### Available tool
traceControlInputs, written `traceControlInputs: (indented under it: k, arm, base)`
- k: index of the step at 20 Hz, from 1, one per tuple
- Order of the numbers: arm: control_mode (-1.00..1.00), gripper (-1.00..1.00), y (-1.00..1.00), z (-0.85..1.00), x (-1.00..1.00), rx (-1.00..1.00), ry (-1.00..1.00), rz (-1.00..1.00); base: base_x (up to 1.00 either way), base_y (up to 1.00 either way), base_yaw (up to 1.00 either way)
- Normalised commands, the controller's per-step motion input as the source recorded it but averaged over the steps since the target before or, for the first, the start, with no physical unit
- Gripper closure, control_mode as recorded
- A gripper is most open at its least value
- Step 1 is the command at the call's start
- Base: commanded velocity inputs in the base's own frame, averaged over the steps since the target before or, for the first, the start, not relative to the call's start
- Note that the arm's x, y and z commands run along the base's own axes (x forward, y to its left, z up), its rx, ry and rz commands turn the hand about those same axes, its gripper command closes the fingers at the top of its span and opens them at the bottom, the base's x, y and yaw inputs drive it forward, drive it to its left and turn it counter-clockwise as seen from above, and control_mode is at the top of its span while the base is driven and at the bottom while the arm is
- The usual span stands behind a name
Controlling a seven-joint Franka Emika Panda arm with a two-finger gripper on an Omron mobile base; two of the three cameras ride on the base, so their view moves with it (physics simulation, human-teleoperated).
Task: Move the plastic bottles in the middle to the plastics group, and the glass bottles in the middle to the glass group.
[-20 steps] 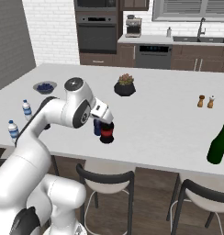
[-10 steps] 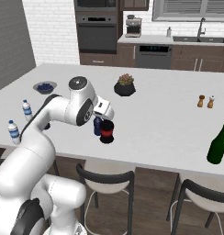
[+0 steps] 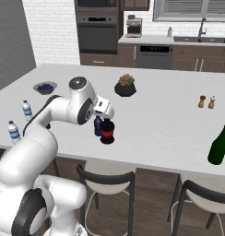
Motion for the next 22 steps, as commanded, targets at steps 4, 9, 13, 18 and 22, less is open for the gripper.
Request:
traceControlInputs:
  k: [4,9,13,18,22]
  arm:
    - [-1.00,-1.00,0.01,-0.17,0.15,-0.03,0.00,0.00]
    - [-1.00,-1.00,0.04,-0.06,0.30,0.00,0.00,0.00]
    - [-1.00,-1.00,0.01,-0.01,0.24,0.00,0.00,0.00]
    - [-1.00,-1.00,0.00,-0.08,0.20,0.00,0.00,0.00]
    - [-1.00,-1.00,0.00,-0.25,0.26,0.00,0.00,0.00]
  base:
    - [0.00,0.00,0.00]
    - [0.00,0.00,0.00]
    - [0.00,0.00,0.00]
    - [0.00,0.00,0.00]
    - [0.00,0.00,0.00]
